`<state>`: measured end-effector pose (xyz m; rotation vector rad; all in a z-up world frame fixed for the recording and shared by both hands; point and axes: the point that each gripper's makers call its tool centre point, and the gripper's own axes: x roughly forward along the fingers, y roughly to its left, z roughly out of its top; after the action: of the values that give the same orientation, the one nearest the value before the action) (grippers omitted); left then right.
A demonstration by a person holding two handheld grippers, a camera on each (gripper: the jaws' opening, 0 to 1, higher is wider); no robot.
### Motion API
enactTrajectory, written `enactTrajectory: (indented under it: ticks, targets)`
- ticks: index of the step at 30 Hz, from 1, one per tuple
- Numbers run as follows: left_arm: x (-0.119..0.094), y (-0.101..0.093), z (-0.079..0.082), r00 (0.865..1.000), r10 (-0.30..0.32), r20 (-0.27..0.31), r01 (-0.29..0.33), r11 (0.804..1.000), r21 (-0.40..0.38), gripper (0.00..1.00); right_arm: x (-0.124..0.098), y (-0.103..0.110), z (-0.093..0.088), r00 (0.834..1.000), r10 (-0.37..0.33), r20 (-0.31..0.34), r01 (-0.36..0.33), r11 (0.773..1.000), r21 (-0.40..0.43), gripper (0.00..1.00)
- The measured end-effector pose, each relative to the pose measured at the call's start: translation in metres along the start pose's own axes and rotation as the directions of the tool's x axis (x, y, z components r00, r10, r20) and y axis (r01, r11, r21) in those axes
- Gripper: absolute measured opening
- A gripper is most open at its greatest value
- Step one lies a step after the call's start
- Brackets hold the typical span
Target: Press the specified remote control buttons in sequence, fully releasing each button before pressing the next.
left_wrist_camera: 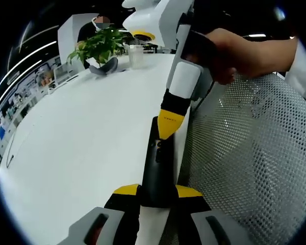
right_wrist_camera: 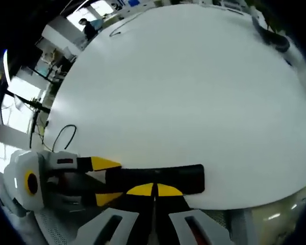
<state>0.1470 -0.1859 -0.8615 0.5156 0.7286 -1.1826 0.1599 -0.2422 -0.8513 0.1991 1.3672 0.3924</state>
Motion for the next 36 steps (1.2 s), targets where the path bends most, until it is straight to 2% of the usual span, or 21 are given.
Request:
enactTrajectory:
  ticks: [3, 8, 10, 13, 25, 31, 33, 34, 35, 36]
  targets:
    - [0.000, 0.000, 0.000, 1.000, 0.000, 0.001, 0.000, 1.000, 0.000, 0.25, 0.001, 0.004, -0.001, 0.999, 0.044, -0.009, -0.043, 0.998, 0.038, 0.00]
    - [0.000, 0.000, 0.000, 1.000, 0.000, 0.003, 0.000, 1.000, -0.002, 0.25, 0.005, 0.003, -0.008, 0.998, 0.030, -0.057, -0.027, 0.999, 0.041, 0.00]
    - [0.000, 0.000, 0.000, 1.000, 0.000, 0.003, 0.000, 1.000, -0.002, 0.25, 0.005, 0.009, -0.009, 0.997, 0.046, -0.059, -0.044, 0.998, 0.034, 0.00]
    - [0.000, 0.000, 0.000, 1.000, 0.000, 0.004, 0.000, 1.000, -0.002, 0.25, 0.006, 0.010, -0.011, 0.997, 0.033, -0.070, -0.033, 0.999, 0.014, 0.00]
    - [0.000, 0.000, 0.000, 1.000, -0.002, 0.003, 0.002, 1.000, 0.003, 0.25, 0.008, 0.007, -0.011, 0.996, 0.040, -0.077, -0.039, 0.999, 0.019, 0.00]
    - [0.001, 0.000, 0.001, 1.000, -0.002, 0.004, 0.002, 1.000, 0.000, 0.25, 0.011, 0.009, -0.015, 0.994, 0.069, -0.088, -0.067, 0.997, 0.023, 0.00]
    - [0.001, 0.000, 0.001, 1.000, -0.001, 0.004, 0.001, 1.000, 0.001, 0.25, 0.011, 0.008, -0.015, 0.995, 0.023, -0.095, -0.027, 0.999, -0.037, 0.00]
    - [0.001, 0.000, 0.001, 1.000, -0.001, 0.006, 0.001, 1.000, -0.002, 0.25, 0.010, 0.007, -0.012, 0.996, -0.018, -0.082, 0.010, 0.995, -0.096, 0.00]
    - [0.001, 0.002, 0.001, 1.000, 0.004, 0.007, -0.004, 1.000, -0.010, 0.25, 0.011, 0.006, -0.005, 0.997, -0.076, -0.035, 0.068, 0.981, -0.184, 0.00]
    - [0.001, 0.003, 0.002, 1.000, 0.009, 0.011, -0.009, 1.000, -0.013, 0.24, 0.011, 0.006, -0.002, 0.994, -0.104, -0.013, 0.098, 0.966, -0.240, 0.00]
